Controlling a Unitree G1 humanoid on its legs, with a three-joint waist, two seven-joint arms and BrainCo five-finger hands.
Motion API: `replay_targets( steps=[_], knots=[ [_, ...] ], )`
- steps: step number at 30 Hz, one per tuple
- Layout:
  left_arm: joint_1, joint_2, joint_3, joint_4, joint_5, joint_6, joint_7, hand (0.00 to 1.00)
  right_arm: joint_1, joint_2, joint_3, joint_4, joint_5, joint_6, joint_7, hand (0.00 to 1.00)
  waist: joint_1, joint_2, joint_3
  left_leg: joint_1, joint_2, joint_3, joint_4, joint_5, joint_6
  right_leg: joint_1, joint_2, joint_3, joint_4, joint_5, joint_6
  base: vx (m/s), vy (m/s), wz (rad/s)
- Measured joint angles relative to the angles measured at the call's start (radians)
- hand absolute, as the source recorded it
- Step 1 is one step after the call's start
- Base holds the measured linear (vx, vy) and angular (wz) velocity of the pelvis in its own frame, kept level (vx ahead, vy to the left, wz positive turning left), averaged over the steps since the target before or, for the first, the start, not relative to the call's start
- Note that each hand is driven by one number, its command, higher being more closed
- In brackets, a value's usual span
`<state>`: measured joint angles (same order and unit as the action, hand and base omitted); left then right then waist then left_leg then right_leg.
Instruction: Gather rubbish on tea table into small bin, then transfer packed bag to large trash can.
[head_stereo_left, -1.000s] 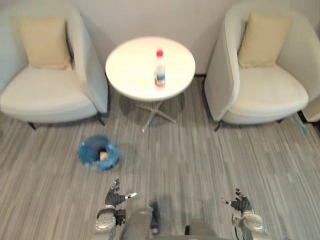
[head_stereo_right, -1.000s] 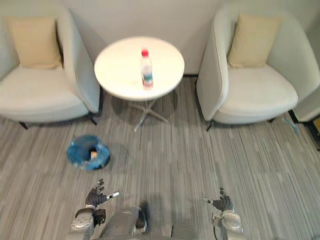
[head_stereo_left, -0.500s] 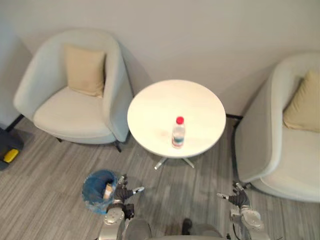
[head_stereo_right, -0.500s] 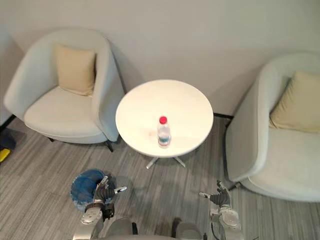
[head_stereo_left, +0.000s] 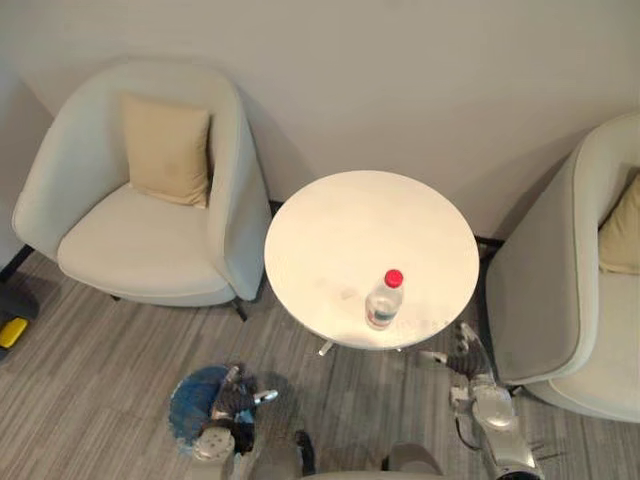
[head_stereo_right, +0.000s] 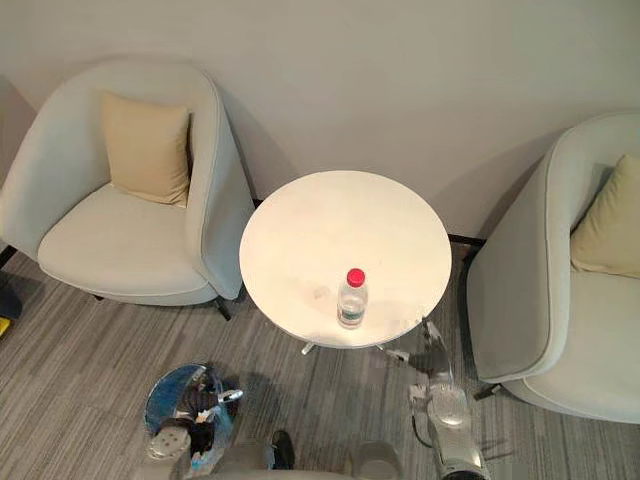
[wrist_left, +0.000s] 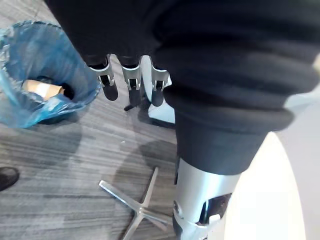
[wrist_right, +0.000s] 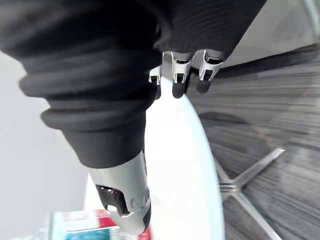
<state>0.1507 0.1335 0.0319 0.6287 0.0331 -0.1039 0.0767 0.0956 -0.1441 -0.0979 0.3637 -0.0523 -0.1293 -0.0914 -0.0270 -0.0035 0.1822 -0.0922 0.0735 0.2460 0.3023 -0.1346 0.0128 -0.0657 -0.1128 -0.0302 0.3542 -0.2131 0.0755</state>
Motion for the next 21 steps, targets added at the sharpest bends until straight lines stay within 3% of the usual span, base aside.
replay_targets(
  steps=[5, 10, 20, 21],
  knots=[
    [0.032, -0.027, 0.0, 0.009, 0.018, -0.004, 0.0, 0.0, 0.027, -0.027, 0.029, -0.104, -0.048, -0.024, 0.008, 0.0, -0.012, 0.02, -0.015, 0.002, 0.001, -0.039, -0.026, 0.007, -0.018, 0.042, 0.01, -0.005, -0.088, 0.022, 0.009, 0.03, -0.037, 0.1],
    [0.066, -0.039, -0.019, 0.015, 0.019, -0.015, -0.01, 0.0, 0.052, -0.031, 0.1, -0.124, -0.118, -0.049, 0.032, 0.0, -0.007, 0.016, -0.027, 0.004, -0.005, -0.059, -0.061, 0.02, -0.027, 0.079, 0.023, -0.023, -0.17, 0.064, 0.009, 0.02, -0.005, 0.08],
    [0.081, -0.038, -0.063, 0.074, 0.03, -0.022, -0.013, 0.0, -0.071, -0.021, 0.182, -0.039, -0.157, -0.06, 0.012, 0.0, 0.043, 0.016, -0.044, 0.031, -0.055, -0.112, -0.175, 0.094, -0.011, 0.114, -0.002, -0.079, -0.234, 0.09, 0.013, 0.0, 0.014, 0.2],
    [0.085, -0.039, -0.064, 0.074, 0.029, -0.028, -0.013, 0.0, -0.13, -0.018, 0.186, 0.013, -0.155, -0.058, -0.019, 1.0, 0.045, 0.017, -0.044, 0.031, -0.058, -0.118, -0.206, 0.117, -0.01, 0.112, -0.002, -0.084, -0.242, 0.098, 0.013, -0.05, 0.01, 0.14]
  ],
)
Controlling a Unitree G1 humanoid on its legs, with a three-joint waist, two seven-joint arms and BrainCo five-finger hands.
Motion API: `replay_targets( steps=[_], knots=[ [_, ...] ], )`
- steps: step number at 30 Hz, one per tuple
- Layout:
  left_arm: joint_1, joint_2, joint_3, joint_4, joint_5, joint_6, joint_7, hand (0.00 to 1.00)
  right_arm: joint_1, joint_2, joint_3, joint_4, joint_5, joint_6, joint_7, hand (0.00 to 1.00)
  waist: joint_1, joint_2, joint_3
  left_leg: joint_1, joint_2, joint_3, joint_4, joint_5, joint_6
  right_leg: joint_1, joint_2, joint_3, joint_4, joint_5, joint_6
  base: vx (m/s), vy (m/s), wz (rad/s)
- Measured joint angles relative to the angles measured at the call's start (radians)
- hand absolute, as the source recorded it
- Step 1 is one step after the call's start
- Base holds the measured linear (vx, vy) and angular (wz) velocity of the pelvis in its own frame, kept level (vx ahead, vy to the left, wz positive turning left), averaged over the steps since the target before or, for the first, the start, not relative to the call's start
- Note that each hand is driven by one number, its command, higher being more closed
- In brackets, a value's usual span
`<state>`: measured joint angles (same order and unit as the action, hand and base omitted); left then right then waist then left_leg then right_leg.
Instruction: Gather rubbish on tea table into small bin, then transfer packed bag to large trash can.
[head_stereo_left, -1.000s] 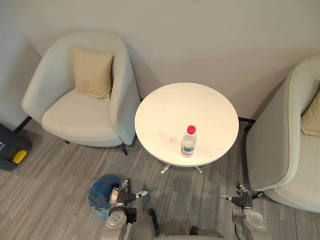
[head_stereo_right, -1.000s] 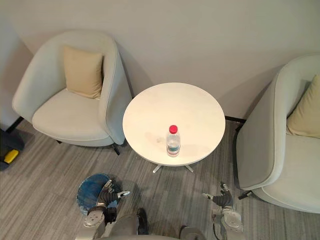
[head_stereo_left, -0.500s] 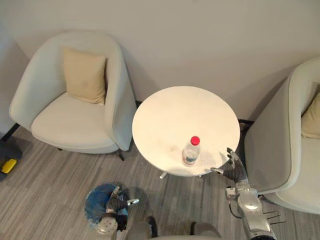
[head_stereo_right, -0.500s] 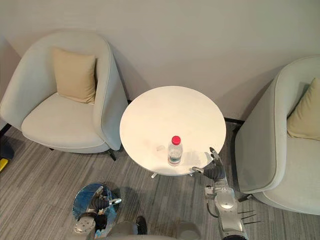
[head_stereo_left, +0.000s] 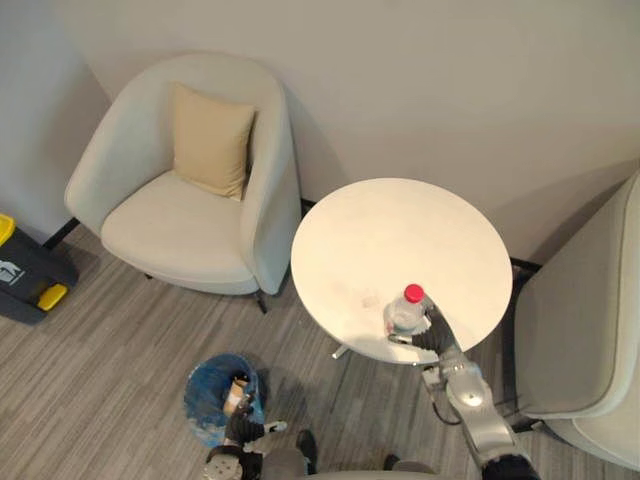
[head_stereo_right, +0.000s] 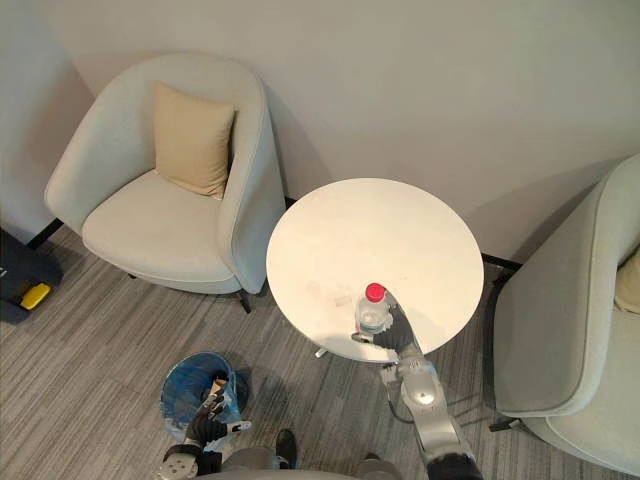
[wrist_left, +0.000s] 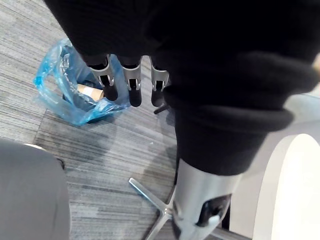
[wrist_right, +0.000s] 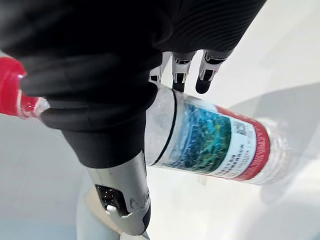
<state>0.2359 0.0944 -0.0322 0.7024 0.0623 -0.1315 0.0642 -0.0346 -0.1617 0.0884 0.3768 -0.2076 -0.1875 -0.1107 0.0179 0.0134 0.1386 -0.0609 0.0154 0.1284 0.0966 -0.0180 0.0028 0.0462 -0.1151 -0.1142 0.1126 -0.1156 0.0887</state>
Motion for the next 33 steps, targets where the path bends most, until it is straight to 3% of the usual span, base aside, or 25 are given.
replay_targets(
  steps=[6, 14, 20, 26, 28, 30, 32, 33],
  knots=[
    [0.002, -0.001, 0.0, -0.005, -0.004, -0.005, 0.001, 0.0, -0.118, -0.002, -0.017, 0.089, 0.018, 0.011, -0.072, 1.0, 0.013, 0.012, 0.006, 0.006, -0.014, -0.032, -0.086, 0.061, 0.002, -0.018, -0.003, -0.028, -0.01, 0.011, 0.002, -0.07, 0.004, 0.17],
    [0.009, -0.001, 0.003, -0.03, -0.011, -0.007, 0.002, 0.0, -0.121, 0.007, -0.043, 0.081, 0.078, 0.02, -0.087, 1.0, 0.027, 0.019, 0.023, 0.006, -0.026, -0.062, -0.118, 0.079, 0.009, -0.01, -0.015, -0.057, -0.027, 0.013, 0.005, 0.0, 0.011, 0.12],
    [0.008, -0.004, 0.005, -0.03, -0.011, -0.008, 0.003, 0.0, 0.024, 0.03, -0.078, -0.145, 0.079, 0.009, -0.086, 1.0, 0.022, 0.014, 0.032, 0.019, -0.038, -0.11, -0.116, 0.078, 0.009, 0.036, -0.02, -0.086, -0.031, 0.006, 0.013, 0.07, -0.009, 0.25],
    [-0.003, -0.023, -0.001, -0.027, -0.011, -0.008, 0.006, 0.0, 0.133, 0.037, -0.034, -0.309, 0.078, -0.04, -0.079, 1.0, -0.002, 0.0, 0.041, -0.039, -0.069, -0.208, -0.071, 0.086, 0.005, 0.054, -0.039, -0.221, 0.011, -0.054, 0.011, 0.0, -0.038, 0.67],
    [-0.004, -0.027, -0.003, -0.027, -0.011, -0.008, 0.009, 0.0, 0.146, 0.039, 0.002, -0.314, 0.078, -0.043, -0.069, 1.0, -0.001, -0.002, 0.042, -0.067, -0.051, -0.102, -0.07, 0.051, 0.044, 0.061, -0.044, -0.274, 0.011, -0.055, 0.01, -0.07, -0.021, 0.83],
    [-0.024, -0.038, -0.001, -0.02, -0.009, -0.008, 0.023, 0.0, 0.165, 0.035, 0.045, -0.324, 0.066, -0.043, -0.058, 1.0, -0.008, -0.014, 0.048, -0.073, 0.013, 0.18, -0.041, 0.028, 0.079, 0.087, -0.061, -0.36, 0.004, -0.055, 0.01, 0.03, -0.006, 1.1],
    [-0.036, -0.044, -0.004, -0.015, -0.009, -0.009, 0.028, 0.0, 0.159, 0.035, 0.059, -0.324, 0.042, -0.043, -0.057, 1.0, -0.006, 0.0, 0.041, -0.094, 0.069, 0.355, 0.029, 0.009, 0.091, 0.099, -0.064, -0.413, 0.006, -0.055, 0.01, 0.08, 0.077, 1.05],
    [-0.042, -0.042, -0.005, -0.005, -0.009, -0.01, 0.03, 0.0, 0.14, 0.03, 0.071, -0.324, 0.029, -0.042, -0.057, 1.0, -0.005, -0.004, 0.042, -0.113, 0.108, 0.447, 0.099, -0.033, 0.095, 0.107, -0.071, -0.456, 0.009, -0.056, 0.012, 0.08, 0.062, 0.92]
  ],
)
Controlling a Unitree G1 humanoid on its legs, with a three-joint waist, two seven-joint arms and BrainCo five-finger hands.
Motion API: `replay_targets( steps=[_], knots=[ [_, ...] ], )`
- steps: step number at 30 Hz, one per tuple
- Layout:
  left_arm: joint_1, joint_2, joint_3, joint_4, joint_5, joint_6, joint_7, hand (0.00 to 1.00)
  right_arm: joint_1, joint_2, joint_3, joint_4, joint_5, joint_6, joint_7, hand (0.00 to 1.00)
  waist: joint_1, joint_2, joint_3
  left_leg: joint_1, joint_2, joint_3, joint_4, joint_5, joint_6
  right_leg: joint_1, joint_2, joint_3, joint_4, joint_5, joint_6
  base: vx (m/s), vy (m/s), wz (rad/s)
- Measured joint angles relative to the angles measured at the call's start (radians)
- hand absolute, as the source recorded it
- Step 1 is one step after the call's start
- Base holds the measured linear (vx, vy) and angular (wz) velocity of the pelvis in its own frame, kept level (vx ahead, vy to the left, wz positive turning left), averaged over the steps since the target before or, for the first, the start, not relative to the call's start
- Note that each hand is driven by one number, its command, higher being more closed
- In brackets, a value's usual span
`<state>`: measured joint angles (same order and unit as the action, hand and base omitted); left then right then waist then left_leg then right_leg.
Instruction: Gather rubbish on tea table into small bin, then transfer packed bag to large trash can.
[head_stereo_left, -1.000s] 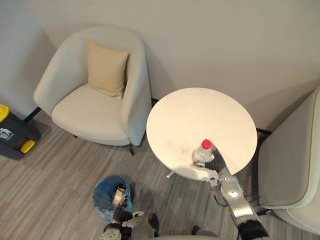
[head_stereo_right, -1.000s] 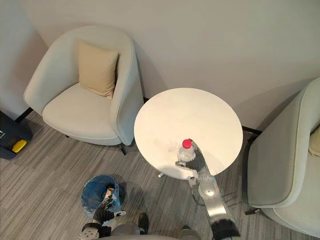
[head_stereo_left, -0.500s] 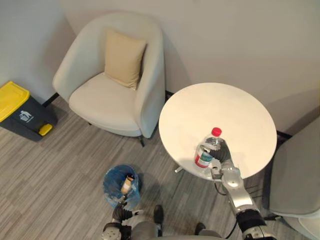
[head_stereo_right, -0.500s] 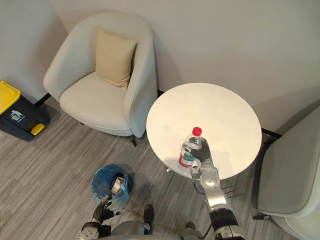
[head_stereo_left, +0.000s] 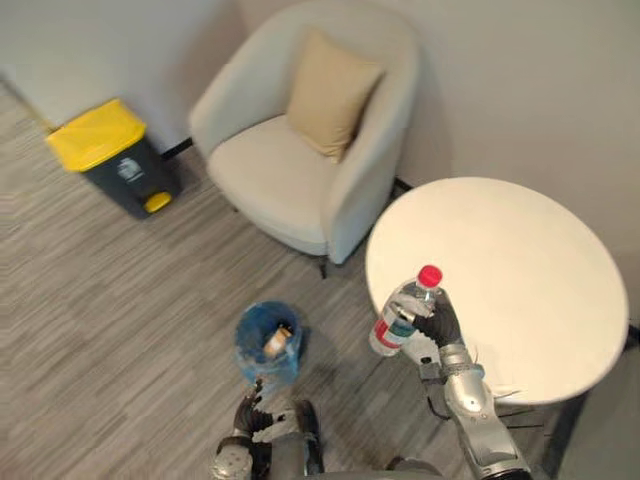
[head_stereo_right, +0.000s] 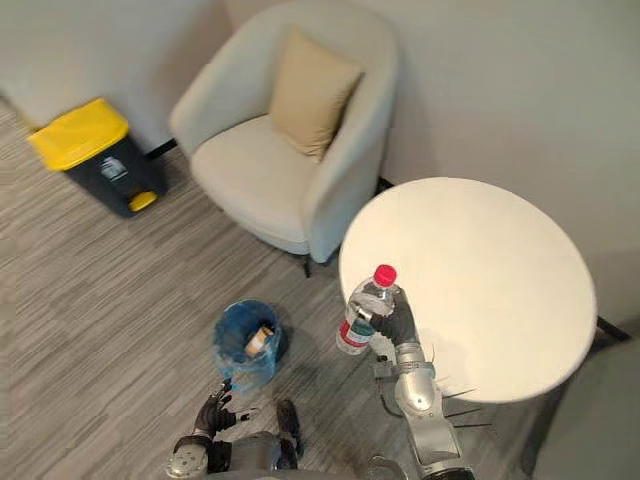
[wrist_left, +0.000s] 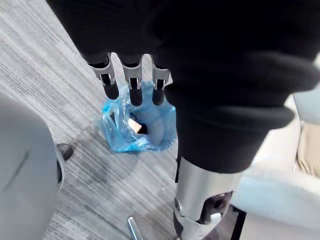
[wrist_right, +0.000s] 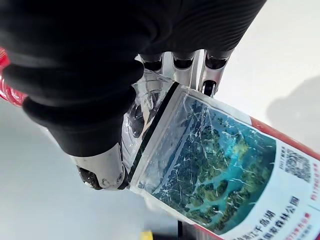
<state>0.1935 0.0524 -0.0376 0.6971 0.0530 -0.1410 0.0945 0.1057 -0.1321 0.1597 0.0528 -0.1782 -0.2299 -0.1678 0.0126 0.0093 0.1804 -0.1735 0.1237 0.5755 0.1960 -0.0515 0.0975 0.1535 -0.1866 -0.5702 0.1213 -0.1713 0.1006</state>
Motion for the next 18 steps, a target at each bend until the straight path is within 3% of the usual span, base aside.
replay_targets(
  steps=[2, 4, 5, 6, 7, 8, 9, 10, 12, 13, 15, 16, 17, 18],
  knots=[
    [-0.003, 0.003, -0.001, -0.002, 0.0, -0.001, 0.0, 0.0, -0.021, -0.005, 0.006, 0.0, -0.027, 0.0, 0.001, 1.0, 0.008, -0.001, 0.0, -0.012, -0.003, -0.002, 0.036, -0.018, -0.017, 0.0, -0.011, -0.017, 0.019, -0.005, 0.007, 0.11, 0.105, 0.68],
    [0.003, 0.014, -0.013, -0.001, 0.004, -0.001, -0.001, 0.0, -0.041, -0.006, 0.0, 0.003, -0.031, 0.001, 0.001, 1.0, 0.004, -0.002, 0.001, -0.025, -0.017, -0.05, 0.129, -0.095, -0.016, -0.007, -0.073, -0.028, 0.174, -0.037, 0.058, 0.13, 0.178, 0.62],
    [0.007, 0.021, -0.022, 0.0, 0.008, -0.001, -0.002, 0.0, -0.039, -0.011, -0.001, 0.005, -0.032, 0.002, 0.001, 1.0, 0.002, -0.001, 0.001, -0.015, -0.02, -0.068, 0.156, -0.122, -0.014, -0.025, -0.108, -0.017, 0.28, -0.041, 0.062, 0.15, 0.231, 0.4],
    [0.012, 0.04, -0.043, -0.001, 0.008, -0.002, -0.003, 0.0, -0.039, -0.022, 0.0, 0.007, -0.034, 0.002, 0.001, 1.0, 0.003, -0.002, 0.001, -0.001, -0.024, -0.096, 0.189, -0.159, -0.015, -0.123, -0.169, 0.063, 0.526, -0.028, 0.011, 0.19, 0.249, 0.43],
    [0.009, 0.053, -0.05, 0.0, 0.008, -0.001, -0.004, 0.0, -0.042, -0.02, 0.006, 0.01, -0.038, 0.002, 0.002, 1.0, -0.001, -0.007, 0.002, 0.001, -0.026, -0.118, 0.209, -0.178, -0.012, -0.213, -0.171, 0.158, 0.676, -0.061, -0.031, 0.19, 0.229, 0.45],
    [0.006, 0.059, -0.05, 0.0, 0.008, 0.0, -0.004, 0.0, -0.04, -0.018, 0.008, 0.012, -0.038, 0.002, 0.005, 1.0, -0.005, -0.014, 0.002, 0.003, -0.032, -0.133, 0.21, -0.181, -0.01, -0.258, -0.158, 0.208, 0.729, -0.08, -0.04, 0.19, 0.125, 0.82],
    [0.005, 0.079, -0.049, 0.001, 0.008, 0.0, -0.003, 0.0, -0.033, -0.017, 0.01, 0.014, -0.038, 0.004, 0.015, 1.0, -0.02, -0.018, 0.005, 0.014, -0.045, -0.173, 0.202, -0.183, -0.006, -0.338, -0.115, 0.298, 0.76, -0.115, -0.026, 0.16, 0.073, 0.74],
    [0.005, 0.079, -0.05, 0.001, 0.008, 0.0, -0.003, 0.0, -0.032, -0.017, 0.011, 0.015, -0.038, 0.004, 0.017, 1.0, -0.024, -0.017, 0.007, 0.016, -0.05, -0.185, 0.2, -0.184, -0.006, -0.35, -0.105, 0.313, 0.754, -0.122, -0.025, 0.21, 0.058, 0.97],
    [0.0, 0.091, -0.052, 0.0, 0.007, 0.0, -0.002, 0.0, -0.032, -0.023, 0.019, 0.019, -0.038, 0.005, 0.02, 1.0, -0.03, -0.012, 0.023, 0.044, -0.083, -0.258, 0.18, -0.184, -0.007, -0.437, -0.026, 0.407, 0.622, -0.137, -0.022, 0.19, 0.01, 0.95],
    [-0.003, 0.091, -0.053, 0.0, 0.007, 0.0, -0.003, 0.0, -0.032, -0.028, 0.021, 0.019, -0.038, 0.005, 0.02, 1.0, -0.035, -0.013, 0.025, 0.044, -0.089, -0.276, 0.177, -0.184, -0.007, -0.456, -0.011, 0.438, 0.581, -0.136, -0.02, 0.17, -0.042, 1.18],
    [-0.02, 0.108, -0.087, 0.002, 0.006, -0.008, -0.004, 0.0, -0.032, -0.063, 0.035, 0.019, -0.038, 0.005, 0.02, 1.0, -0.056, -0.006, 0.039, 0.006, -0.115, -0.371, 0.22, -0.2, -0.035, -0.494, 0.065, 0.572, 0.36, -0.069, 0.01, 0.15, -0.089, 1.47],
    [-0.021, 0.111, -0.091, 0.002, 0.007, -0.016, -0.005, 0.0, -0.033, -0.066, 0.037, 0.019, -0.039, 0.005, 0.019, 1.0, -0.06, -0.02, 0.047, -0.007, -0.127, -0.383, 0.245, -0.208, -0.048, -0.501, 0.058, 0.59, 0.34, -0.022, 0.0, 0.12, -0.155, 1.68],
    [-0.033, 0.116, -0.089, 0.002, 0.008, -0.024, -0.006, 0.0, -0.036, -0.075, 0.04, 0.02, -0.041, 0.003, 0.017, 1.0, -0.069, -0.035, 0.067, -0.053, -0.131, -0.391, 0.329, -0.243, -0.066, -0.526, 0.045, 0.6, 0.373, 0.069, -0.003, 0.11, -0.201, 1.48],
    [-0.053, 0.102, -0.088, 0.001, 0.007, -0.026, -0.004, 0.0, -0.074, -0.092, 0.045, 0.044, -0.053, 0.003, 0.015, 1.0, -0.06, 0.003, 0.098, -0.11, -0.108, -0.419, 0.409, -0.267, -0.076, -0.567, 0.048, 0.562, 0.435, 0.049, -0.02, 0.09, -0.192, 1.23]
  ],
)
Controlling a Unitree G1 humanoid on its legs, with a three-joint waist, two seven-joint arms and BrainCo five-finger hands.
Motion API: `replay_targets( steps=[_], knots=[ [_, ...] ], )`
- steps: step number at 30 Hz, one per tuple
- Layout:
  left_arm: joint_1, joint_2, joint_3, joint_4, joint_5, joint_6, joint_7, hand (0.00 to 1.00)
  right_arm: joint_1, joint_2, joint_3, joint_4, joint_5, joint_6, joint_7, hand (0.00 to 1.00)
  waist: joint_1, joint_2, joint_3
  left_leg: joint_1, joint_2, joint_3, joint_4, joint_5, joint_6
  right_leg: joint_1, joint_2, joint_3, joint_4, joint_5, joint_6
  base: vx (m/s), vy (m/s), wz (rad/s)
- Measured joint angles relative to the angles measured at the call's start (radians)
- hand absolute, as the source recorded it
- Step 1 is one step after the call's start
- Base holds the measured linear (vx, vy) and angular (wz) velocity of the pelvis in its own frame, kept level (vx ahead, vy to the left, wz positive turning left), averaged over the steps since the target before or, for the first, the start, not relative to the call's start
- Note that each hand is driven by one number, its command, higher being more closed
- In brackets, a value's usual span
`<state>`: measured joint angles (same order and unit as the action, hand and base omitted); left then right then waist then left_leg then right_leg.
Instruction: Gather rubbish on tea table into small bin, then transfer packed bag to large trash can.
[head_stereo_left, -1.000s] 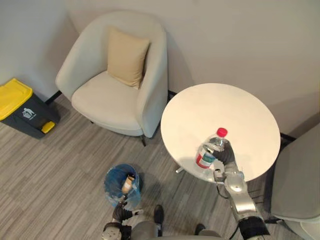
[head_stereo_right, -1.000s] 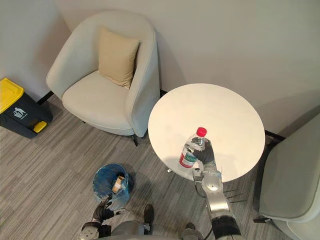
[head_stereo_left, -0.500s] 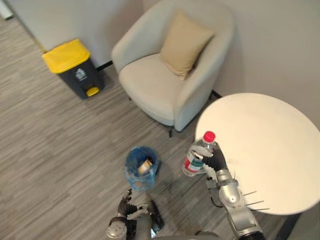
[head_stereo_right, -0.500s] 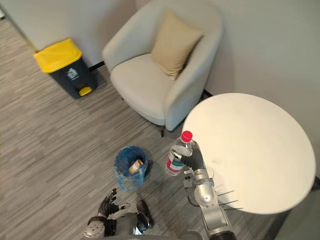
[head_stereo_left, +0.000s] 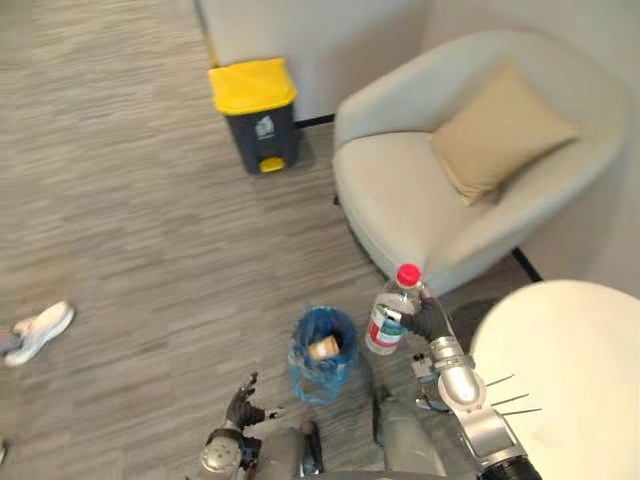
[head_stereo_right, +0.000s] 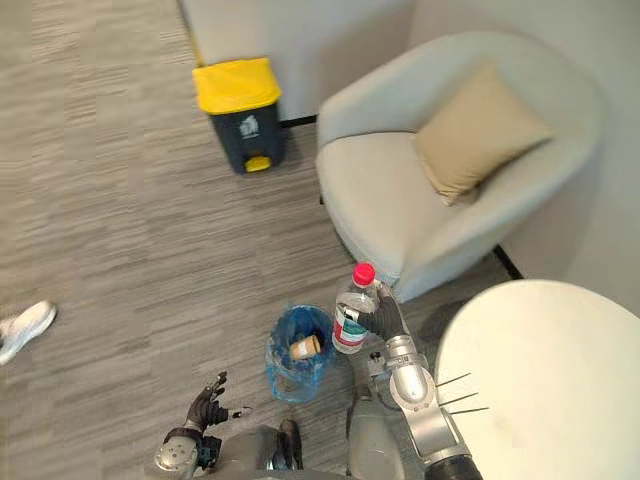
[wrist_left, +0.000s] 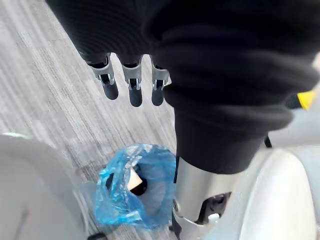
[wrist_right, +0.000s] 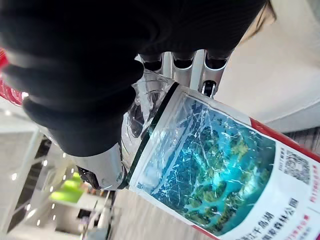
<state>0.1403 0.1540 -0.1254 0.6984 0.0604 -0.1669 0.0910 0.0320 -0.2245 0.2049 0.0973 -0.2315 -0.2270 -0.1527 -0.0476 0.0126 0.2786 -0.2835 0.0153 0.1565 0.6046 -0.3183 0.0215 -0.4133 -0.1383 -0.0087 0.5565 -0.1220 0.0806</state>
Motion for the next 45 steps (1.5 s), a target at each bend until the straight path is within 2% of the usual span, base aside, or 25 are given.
replay_targets(
  steps=[1, 2, 4, 5, 7, 8, 12, 14, 17, 18, 21, 24, 25, 30, 35, 43, 45],
  knots=[
    [-0.01, -0.003, 0.001, 0.0, 0.0, -0.002, 0.002, 0.0, -0.028, -0.01, 0.0, 0.018, -0.01, 0.001, -0.001, 1.0, 0.008, 0.008, 0.016, -0.037, 0.008, -0.007, 0.029, -0.002, -0.004, -0.027, 0.001, -0.012, 0.017, -0.007, -0.007, 0.04, -0.208, 0.66],
    [-0.027, -0.016, 0.014, 0.0, -0.001, -0.004, 0.007, 0.0, -0.102, -0.023, 0.015, 0.07, -0.017, 0.003, -0.001, 1.0, 0.021, 0.032, 0.061, -0.097, 0.022, -0.015, 0.062, -0.002, -0.005, -0.077, 0.003, -0.031, 0.052, -0.018, -0.017, -0.01, -0.186, 0.31],
    [-0.054, -0.036, 0.029, -0.017, -0.011, -0.01, 0.024, 0.0, -0.17, -0.019, 0.022, 0.119, -0.029, 0.014, -0.021, 1.0, 0.037, 0.044, 0.121, -0.124, 0.027, -0.016, 0.077, -0.002, -0.007, -0.114, 0.0, -0.039, 0.092, -0.024, -0.027, -0.06, -0.178, 0.25],
    [-0.059, -0.054, 0.05, -0.034, -0.013, -0.017, 0.034, 0.0, -0.197, -0.012, 0.041, 0.13, -0.055, 0.022, -0.03, 1.0, 0.044, 0.051, 0.143, -0.158, 0.041, -0.013, 0.105, -0.01, -0.022, -0.144, 0.0, -0.049, 0.129, -0.036, -0.039, -0.11, -0.141, 0.17],
    [-0.07, -0.08, 0.069, -0.045, -0.032, -0.02, 0.05, 0.0, -0.215, 0.012, 0.063, 0.129, -0.057, 0.021, -0.053, 1.0, 0.048, 0.049, 0.153, -0.213, 0.057, -0.008, 0.156, -0.026, -0.039, -0.194, -0.001, -0.055, 0.179, -0.057, -0.048, -0.14, -0.123, 0.15],
    [-0.089, -0.101, 0.094, -0.054, -0.049, -0.021, 0.06, 0.0, -0.233, 0.036, 0.084, 0.13, -0.06, 0.021, -0.072, 1.0, 0.05, 0.05, 0.16, -0.277, 0.07, -0.009, 0.198, -0.046, -0.036, -0.244, -0.001, -0.064, 0.213, -0.073, -0.051, -0.18, -0.105, 0.17],
    [-0.182, -0.131, 0.138, -0.075, -0.104, -0.038, 0.102, 0.0, -0.33, 0.085, 0.131, 0.163, -0.103, 0.042, -0.115, 1.0, 0.065, 0.051, 0.191, -0.446, 0.111, -0.001, 0.309, -0.05, -0.032, -0.399, -0.006, -0.08, 0.307, -0.092, -0.056, -0.18, -0.082, 0.22],
    [-0.247, -0.136, 0.142, -0.122, -0.149, -0.048, 0.134, 0.0, -0.425, 0.115, 0.132, 0.195, -0.137, 0.059, -0.149, 1.0, 0.067, 0.053, 0.242, -0.552, 0.126, 0.006, 0.371, -0.048, -0.035, -0.499, -0.027, -0.087, 0.375, -0.098, -0.063, -0.24, -0.061, 0.35],
    [-0.312, -0.153, 0.166, -0.162, -0.185, -0.067, 0.155, 0.0, -0.527, 0.114, 0.123, 0.195, -0.156, 0.082, -0.183, 1.0, 0.072, 0.054, 0.261, -0.706, 0.135, 0.006, 0.431, -0.045, -0.037, -0.644, -0.043, -0.089, 0.435, -0.099, -0.063, -0.18, -0.033, 0.27],
    [-0.354, -0.154, 0.169, -0.178, -0.207, -0.078, 0.158, 0.0, -0.569, 0.098, 0.114, 0.199, -0.16, 0.086, -0.198, 1.0, 0.088, 0.056, 0.268, -0.771, 0.144, 0.006, 0.464, -0.041, -0.042, -0.706, -0.047, -0.09, 0.465, -0.099, -0.064, -0.12, -0.024, 0.11],
    [-0.402, -0.161, 0.175, -0.215, -0.227, -0.086, 0.163, 0.0, -0.668, 0.059, 0.105, 0.228, -0.16, 0.111, -0.217, 1.0, 0.097, 0.057, 0.271, -0.881, 0.141, 0.003, 0.514, -0.024, -0.023, -0.813, -0.061, -0.086, 0.523, -0.098, -0.07, -0.07, -0.006, 0.14],
    [-0.422, -0.16, 0.177, -0.26, -0.246, -0.097, 0.173, 0.0, -0.739, 0.029, 0.073, 0.243, -0.152, 0.124, -0.22, 1.0, 0.11, 0.058, 0.271, -0.955, 0.139, -0.004, 0.549, -0.022, -0.021, -0.884, -0.067, -0.082, 0.556, -0.1, -0.067, -0.06, 0.008, 0.07],
    [-0.426, -0.16, 0.176, -0.267, -0.247, -0.1, 0.173, 0.0, -0.749, 0.02, 0.064, 0.244, -0.148, 0.124, -0.222, 0.0, 0.115, 0.058, 0.271, -0.966, 0.139, -0.005, 0.553, -0.022, -0.021, -0.894, -0.068, -0.082, 0.56, -0.1, -0.067, -0.08, 0.009, 0.05],
    [-0.435, -0.152, 0.177, -0.298, -0.268, -0.109, 0.172, 0.0, -0.82, -0.025, 0.029, 0.323, -0.099, 0.13, -0.246, 0.0, 0.12, 0.058, 0.271, -1.016, 0.136, -0.006, 0.55, -0.015, -0.012, -0.939, -0.072, -0.084, 0.56, -0.103, -0.061, -0.08, 0.002, 0.04],
    [-0.436, -0.144, 0.177, -0.296, -0.284, -0.104, 0.171, 0.0, -0.812, -0.027, 0.007, 0.317, -0.083, 0.138, -0.259, 0.0, 0.118, 0.057, 0.271, -1.016, 0.138, -0.008, 0.531, -0.008, -0.009, -0.94, -0.07, -0.091, 0.542, -0.103, -0.061, -0.05, 0.0, -0.01],
    [-0.436, -0.151, 0.176, -0.275, -0.283, -0.086, 0.168, 0.0, -0.659, 0.01, 0.0, 0.211, -0.103, 0.136, -0.251, 0.0, 0.115, 0.056, 0.271, -0.97, 0.148, -0.015, 0.505, 0.0, -0.007, -0.89, -0.055, -0.102, 0.514, -0.097, -0.071, -0.04, 0.001, -0.04],
    [-0.435, -0.154, 0.175, -0.261, -0.283, -0.081, 0.162, 0.0, -0.611, 0.011, 0.007, 0.178, -0.144, 0.123, -0.234, 0.0, 0.114, 0.056, 0.271, -0.946, 0.148, -0.015, 0.481, 0.003, -0.012, -0.864, -0.052, -0.108, 0.489, -0.096, -0.069, -0.07, 0.002, 0.01]
  ],
)
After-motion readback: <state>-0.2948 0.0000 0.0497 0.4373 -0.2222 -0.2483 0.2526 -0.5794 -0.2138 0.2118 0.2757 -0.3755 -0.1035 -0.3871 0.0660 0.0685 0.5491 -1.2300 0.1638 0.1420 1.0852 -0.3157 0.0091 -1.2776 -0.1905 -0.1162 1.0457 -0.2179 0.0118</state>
